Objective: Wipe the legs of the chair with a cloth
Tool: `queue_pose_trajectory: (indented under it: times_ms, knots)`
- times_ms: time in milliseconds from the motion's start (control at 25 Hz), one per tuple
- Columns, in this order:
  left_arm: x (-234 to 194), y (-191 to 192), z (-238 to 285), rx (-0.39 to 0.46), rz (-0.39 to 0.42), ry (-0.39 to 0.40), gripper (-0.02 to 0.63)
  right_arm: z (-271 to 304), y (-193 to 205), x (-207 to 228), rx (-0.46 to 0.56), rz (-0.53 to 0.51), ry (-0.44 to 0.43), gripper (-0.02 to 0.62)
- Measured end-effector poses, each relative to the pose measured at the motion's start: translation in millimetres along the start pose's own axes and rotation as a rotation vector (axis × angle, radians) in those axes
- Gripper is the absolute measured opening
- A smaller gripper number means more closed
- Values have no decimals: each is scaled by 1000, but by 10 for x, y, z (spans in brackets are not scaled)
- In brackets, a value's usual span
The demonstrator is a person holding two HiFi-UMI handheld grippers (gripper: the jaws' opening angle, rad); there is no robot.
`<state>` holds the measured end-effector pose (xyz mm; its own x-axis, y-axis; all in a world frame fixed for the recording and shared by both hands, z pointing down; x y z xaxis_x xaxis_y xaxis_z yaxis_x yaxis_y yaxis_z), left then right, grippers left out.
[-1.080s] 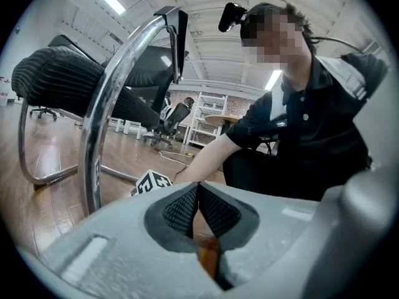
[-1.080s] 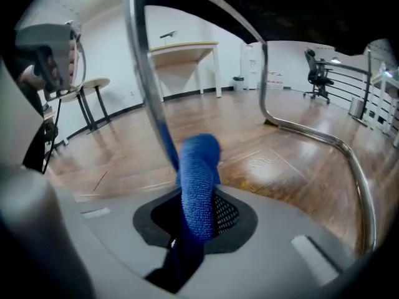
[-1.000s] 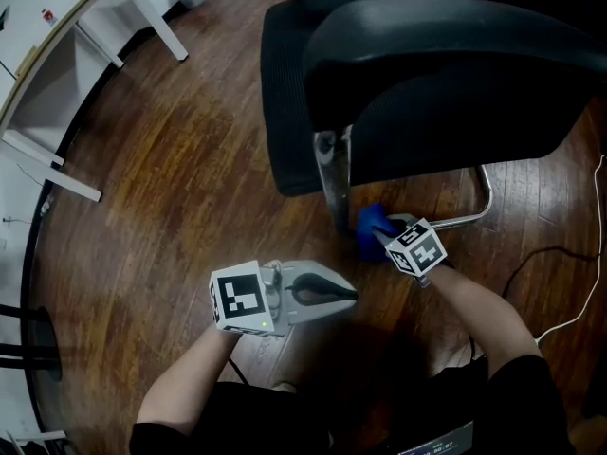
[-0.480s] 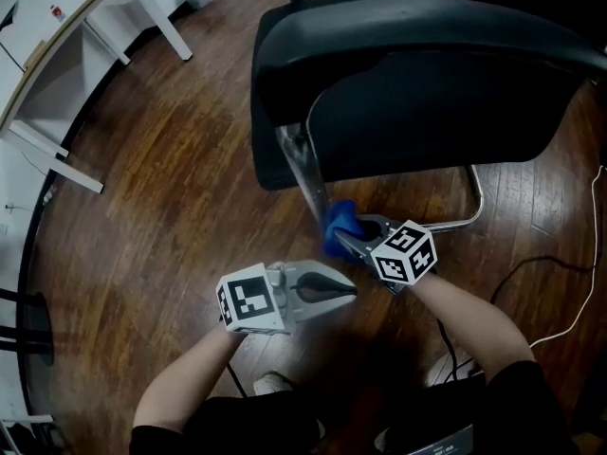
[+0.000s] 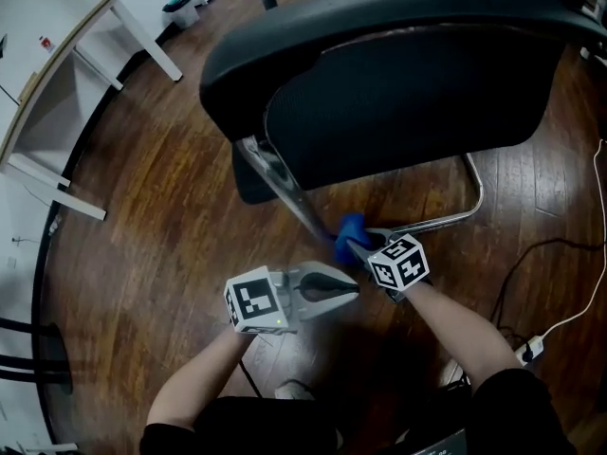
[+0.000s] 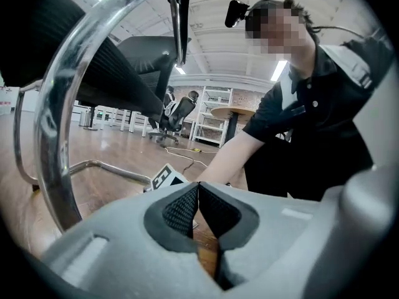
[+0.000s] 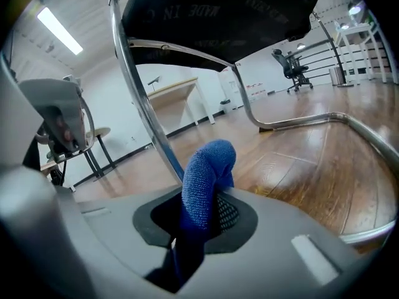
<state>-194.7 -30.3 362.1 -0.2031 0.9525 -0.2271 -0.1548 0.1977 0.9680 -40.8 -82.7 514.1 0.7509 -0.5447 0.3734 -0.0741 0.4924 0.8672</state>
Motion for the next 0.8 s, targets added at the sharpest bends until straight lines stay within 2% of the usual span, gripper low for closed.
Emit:
queue_pose_trajectory:
  times_ms: [80,240,360,440,520,680,800]
  knots:
    - [-81,60,-1,1,-10,13,0,-2,-28,-4,-2,-16,11,57]
    - [-119,125,43,20,-29,43,0,102,-14,-64,-35,-13,-30,57]
    - [-88,137,0,24,-42,50,0,273,9,-120,-19,3,-31,57]
    - [-60,141,-52,29,-49,46,0,334,46,-89,1,19,-3,57]
    - [-41,143,-83,36,-57,42,0,359,89,-1,-23,16,40,55]
    - [-66,115,-42,40,-64,42,0,342,150,175,-101,-51,135,55]
    - [-81,155,39,39,-78,53,0,203,216,302,-110,-76,169,55]
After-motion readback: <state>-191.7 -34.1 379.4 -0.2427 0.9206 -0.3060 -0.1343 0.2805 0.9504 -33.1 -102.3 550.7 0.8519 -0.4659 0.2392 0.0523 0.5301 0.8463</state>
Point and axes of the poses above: the fingertips, and each gripper's own axes: z forward along the fingers, x to its right, y out of its underside, the point moved 10 cm from there along -z, backward along the fingers, and after that the axes turned 10 degrees about x, right-handed, at the moved point
